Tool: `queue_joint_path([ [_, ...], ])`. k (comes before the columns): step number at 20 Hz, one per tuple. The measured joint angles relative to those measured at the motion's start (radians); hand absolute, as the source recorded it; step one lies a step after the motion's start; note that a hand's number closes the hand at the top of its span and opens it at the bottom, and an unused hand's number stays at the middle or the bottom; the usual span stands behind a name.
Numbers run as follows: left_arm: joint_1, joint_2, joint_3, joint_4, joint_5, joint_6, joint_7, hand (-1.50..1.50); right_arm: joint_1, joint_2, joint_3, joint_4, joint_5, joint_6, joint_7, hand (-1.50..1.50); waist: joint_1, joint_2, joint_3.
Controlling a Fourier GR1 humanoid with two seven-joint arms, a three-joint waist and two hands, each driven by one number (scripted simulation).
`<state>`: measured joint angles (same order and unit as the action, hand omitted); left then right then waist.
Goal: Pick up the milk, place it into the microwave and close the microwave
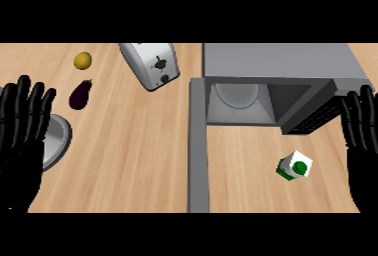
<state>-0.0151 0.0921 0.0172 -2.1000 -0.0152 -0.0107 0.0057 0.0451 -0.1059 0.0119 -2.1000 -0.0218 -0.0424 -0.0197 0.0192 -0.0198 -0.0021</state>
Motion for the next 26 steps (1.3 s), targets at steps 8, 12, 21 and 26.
queue_joint_path([
  [8, -0.016, 0.035, 0.065, 0.074, 0.115, -0.081, 0.000, -1.50, -0.076, -0.009, -0.068, 0.068, -0.025, -0.001, 0.028, -1.50, -0.016, 0.018, 0.002],
  [12, -0.006, 0.033, 0.090, 0.082, 0.166, -0.089, 0.045, -1.50, -0.066, 0.003, -0.096, 0.070, -0.072, -0.002, 0.056, -1.50, -0.018, 0.019, 0.002],
  [21, 0.099, -0.002, 0.070, -0.023, 0.167, -0.100, 0.077, -1.50, -0.023, 0.033, -0.103, 0.132, -0.051, -0.013, 0.024, -1.50, -0.018, 0.019, 0.002],
  [26, 0.183, -0.025, 0.046, -0.078, 0.154, -0.123, 0.060, -1.50, -0.011, 0.028, -0.125, 0.231, -0.041, 0.007, -0.040, -1.50, -0.016, 0.019, 0.002],
])
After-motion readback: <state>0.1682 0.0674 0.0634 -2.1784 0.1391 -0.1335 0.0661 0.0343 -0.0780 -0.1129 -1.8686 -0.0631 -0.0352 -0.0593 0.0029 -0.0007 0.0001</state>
